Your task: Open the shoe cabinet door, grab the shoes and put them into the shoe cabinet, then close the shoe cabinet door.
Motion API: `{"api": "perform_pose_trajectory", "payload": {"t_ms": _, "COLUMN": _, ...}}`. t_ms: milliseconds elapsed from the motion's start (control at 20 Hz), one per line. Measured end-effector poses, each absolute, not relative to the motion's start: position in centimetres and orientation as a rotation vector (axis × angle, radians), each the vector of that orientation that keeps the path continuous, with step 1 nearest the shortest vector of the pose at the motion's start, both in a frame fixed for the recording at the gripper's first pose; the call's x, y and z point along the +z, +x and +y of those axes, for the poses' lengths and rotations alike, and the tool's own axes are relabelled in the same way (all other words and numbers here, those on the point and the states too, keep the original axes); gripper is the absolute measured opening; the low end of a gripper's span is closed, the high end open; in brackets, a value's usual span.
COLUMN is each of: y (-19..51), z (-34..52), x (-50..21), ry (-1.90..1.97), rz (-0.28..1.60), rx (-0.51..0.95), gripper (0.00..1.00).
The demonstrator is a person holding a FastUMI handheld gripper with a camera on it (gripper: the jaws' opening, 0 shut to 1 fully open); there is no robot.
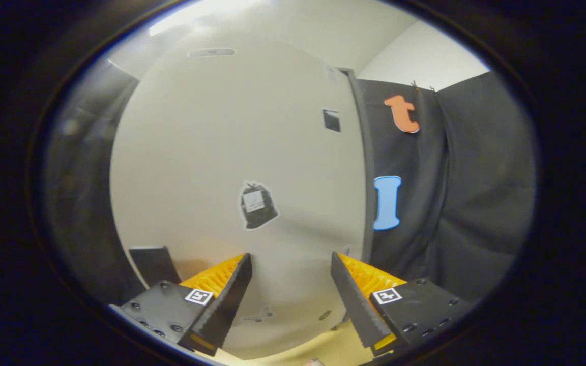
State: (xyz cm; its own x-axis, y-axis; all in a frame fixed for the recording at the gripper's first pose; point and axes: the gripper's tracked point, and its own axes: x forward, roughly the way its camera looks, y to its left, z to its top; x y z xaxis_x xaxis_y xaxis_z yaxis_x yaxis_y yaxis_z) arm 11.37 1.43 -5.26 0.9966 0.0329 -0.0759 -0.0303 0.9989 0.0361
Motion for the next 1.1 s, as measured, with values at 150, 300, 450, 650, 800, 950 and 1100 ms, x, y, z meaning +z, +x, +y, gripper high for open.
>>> {"api": "perform_pose_trajectory", "payload": {"t_ms": 150, "y": 13.0, "z": 3.9, "x": -5.9, "ry": 0.040, "rz": 0.084, "rx": 0.047, "gripper": 0.93}}
{"api": "perform_pose_trajectory", "payload": {"t_ms": 300, "y": 14.7, "z": 5.3, "x": -5.8, "ry": 0.064, "rz": 0.085, "rx": 0.050, "gripper": 0.93}}
{"api": "perform_pose_trajectory", "payload": {"t_ms": 450, "y": 16.0, "z": 6.1, "x": -5.9, "ry": 0.060, "rz": 0.085, "rx": 0.051, "gripper": 0.93}}
{"api": "perform_pose_trajectory", "payload": {"t_ms": 650, "y": 18.4, "z": 7.2, "x": -5.9, "ry": 0.040, "rz": 0.087, "rx": 0.041, "gripper": 0.93}}
{"api": "perform_pose_trajectory", "payload": {"t_ms": 800, "y": 19.1, "z": 8.9, "x": -6.3, "ry": 0.030, "rz": 0.083, "rx": 0.028, "gripper": 0.93}}
{"api": "perform_pose_trajectory", "payload": {"t_ms": 950, "y": 19.5, "z": 9.6, "x": -6.7, "ry": 0.041, "rz": 0.082, "rx": 0.014, "gripper": 0.93}}
{"api": "perform_pose_trajectory", "payload": {"t_ms": 1100, "y": 19.8, "z": 9.8, "x": -6.9, "ry": 0.049, "rz": 0.084, "rx": 0.000, "gripper": 0.93}}
